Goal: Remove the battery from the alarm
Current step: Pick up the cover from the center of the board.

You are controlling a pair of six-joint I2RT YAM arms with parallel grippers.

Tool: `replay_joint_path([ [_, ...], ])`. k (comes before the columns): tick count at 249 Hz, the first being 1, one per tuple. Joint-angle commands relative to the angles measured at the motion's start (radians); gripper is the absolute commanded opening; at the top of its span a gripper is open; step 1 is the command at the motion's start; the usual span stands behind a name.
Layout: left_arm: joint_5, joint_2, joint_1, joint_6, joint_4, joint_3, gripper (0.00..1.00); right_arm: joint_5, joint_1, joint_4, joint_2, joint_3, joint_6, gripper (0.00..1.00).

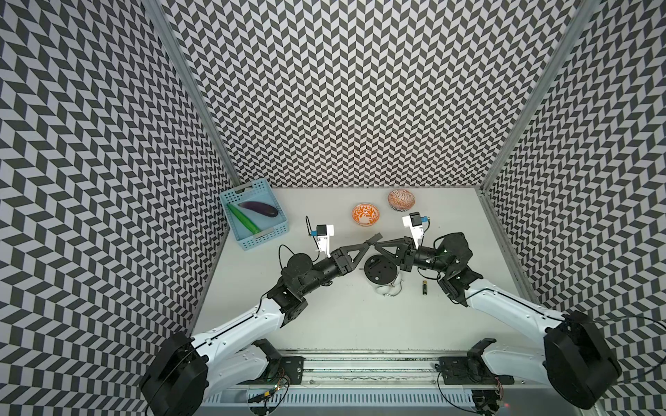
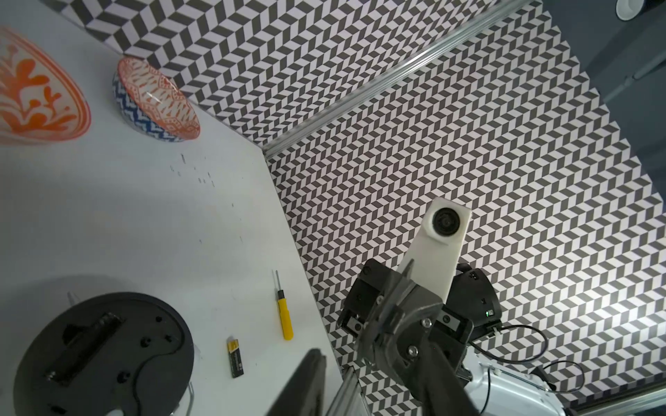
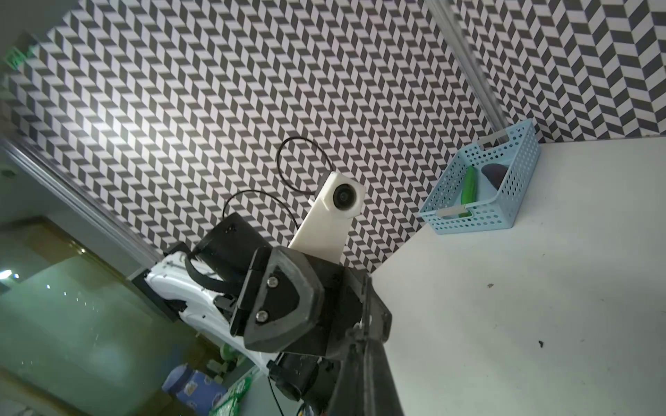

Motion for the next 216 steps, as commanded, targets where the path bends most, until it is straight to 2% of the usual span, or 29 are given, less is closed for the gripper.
replay_joint_path([
  [1,-0.004,-0.082,0.052,0.062,-0.195,0.062,0.56,0.139,0.007,-0.283,-0.070,0.085,-0.385,0.00],
  [11,-0.002,-0.107,0.075,0.071,-0.277,0.087,0.59,0.197,0.009,-0.329,-0.091,0.091,-0.498,0.00],
  [26,0.002,-0.121,0.132,0.073,-0.431,0.155,0.60,0.354,0.036,-0.346,-0.139,0.076,-0.748,0.00],
  [30,0.080,-0.117,0.141,0.072,-0.451,0.168,0.65,0.371,0.041,-0.344,-0.144,0.071,-0.780,0.00],
  [42,0.141,-0.097,0.159,0.062,-0.505,0.208,0.66,0.443,0.067,-0.339,-0.157,0.062,-0.926,0.00],
  [75,0.261,-0.016,0.166,0.023,-0.606,0.312,0.67,0.605,0.139,-0.318,-0.182,0.040,-1.310,0.00],
  [95,0.324,0.020,0.174,-0.033,-0.588,0.340,0.65,0.666,0.161,-0.268,-0.186,0.018,-1.509,0.00],
  [125,0.351,0.050,0.179,-0.060,-0.580,0.375,0.54,0.721,0.188,-0.254,-0.175,0.018,-1.726,0.00],
  [146,0.361,0.069,0.183,-0.062,-0.589,0.390,0.52,0.755,0.210,-0.201,-0.184,-0.011,-1.836,0.00],
  [188,0.404,0.113,0.183,-0.099,-0.529,0.389,0.48,0.771,0.246,-0.119,-0.195,-0.066,-1.963,0.00],
  [216,0.429,0.138,0.183,-0.116,-0.486,0.395,0.42,0.778,0.260,-0.067,-0.185,-0.093,-2.020,0.00],
])
